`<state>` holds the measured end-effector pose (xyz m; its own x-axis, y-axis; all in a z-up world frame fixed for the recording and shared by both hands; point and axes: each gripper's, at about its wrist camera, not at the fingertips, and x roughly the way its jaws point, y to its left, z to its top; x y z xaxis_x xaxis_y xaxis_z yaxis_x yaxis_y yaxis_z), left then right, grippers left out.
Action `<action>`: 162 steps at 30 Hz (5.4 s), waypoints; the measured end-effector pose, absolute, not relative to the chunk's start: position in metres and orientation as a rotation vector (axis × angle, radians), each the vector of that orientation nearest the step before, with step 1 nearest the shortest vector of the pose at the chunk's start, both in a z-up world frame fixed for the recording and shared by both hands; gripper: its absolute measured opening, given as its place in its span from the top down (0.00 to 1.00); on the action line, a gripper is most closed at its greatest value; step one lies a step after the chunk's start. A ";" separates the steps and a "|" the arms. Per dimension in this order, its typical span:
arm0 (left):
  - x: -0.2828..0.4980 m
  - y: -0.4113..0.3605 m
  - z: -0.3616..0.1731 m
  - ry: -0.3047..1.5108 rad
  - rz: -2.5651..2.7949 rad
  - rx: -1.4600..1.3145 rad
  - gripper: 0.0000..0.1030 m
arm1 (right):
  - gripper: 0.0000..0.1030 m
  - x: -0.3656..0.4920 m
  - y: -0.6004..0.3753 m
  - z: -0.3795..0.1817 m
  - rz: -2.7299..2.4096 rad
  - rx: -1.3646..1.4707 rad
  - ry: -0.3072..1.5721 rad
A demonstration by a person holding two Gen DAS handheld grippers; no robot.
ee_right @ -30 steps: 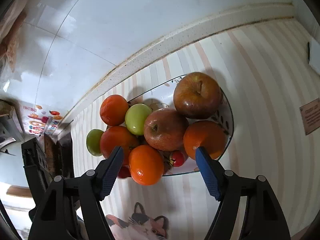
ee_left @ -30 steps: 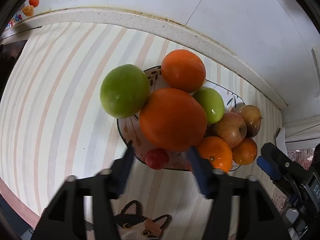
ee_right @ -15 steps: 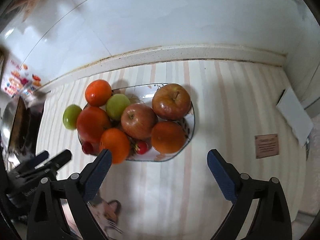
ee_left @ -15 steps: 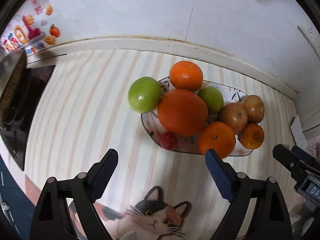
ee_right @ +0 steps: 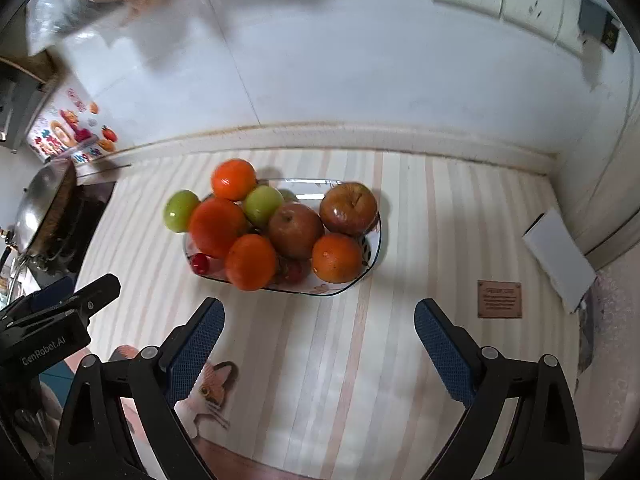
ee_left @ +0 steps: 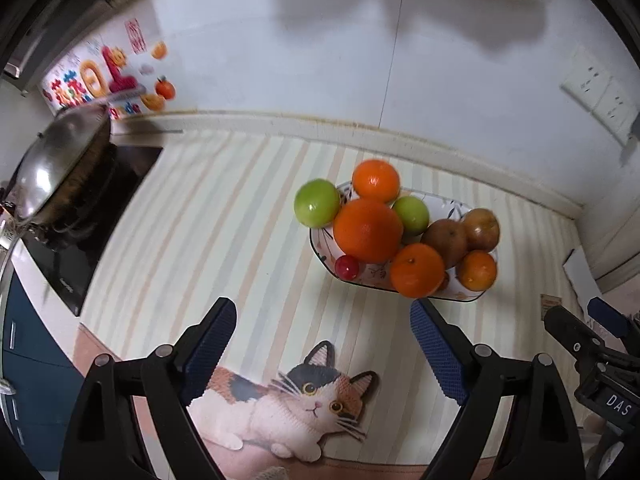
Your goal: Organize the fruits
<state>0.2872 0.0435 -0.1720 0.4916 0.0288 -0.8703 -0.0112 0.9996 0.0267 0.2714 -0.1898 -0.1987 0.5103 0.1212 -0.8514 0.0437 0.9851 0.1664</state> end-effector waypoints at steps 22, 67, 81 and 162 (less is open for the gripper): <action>0.091 0.036 -0.062 0.843 -0.044 0.033 0.14 | 0.03 0.043 -0.178 -0.061 0.039 0.132 0.770; 0.122 0.017 -0.071 0.834 0.134 0.003 0.04 | 0.02 0.112 -0.201 -0.079 0.113 0.067 0.804; 0.127 0.019 -0.079 0.849 0.143 0.003 0.04 | 0.02 0.123 -0.196 -0.086 0.128 0.069 0.815; 0.109 0.007 -0.077 0.836 0.169 -0.010 0.04 | 0.02 0.109 -0.200 -0.077 0.169 0.072 0.795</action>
<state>0.1086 0.0074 -0.0768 0.6575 0.1449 -0.7394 -0.1531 0.9866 0.0573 0.1092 -0.1997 -0.0770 0.6879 0.1778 -0.7037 -0.1235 0.9841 0.1279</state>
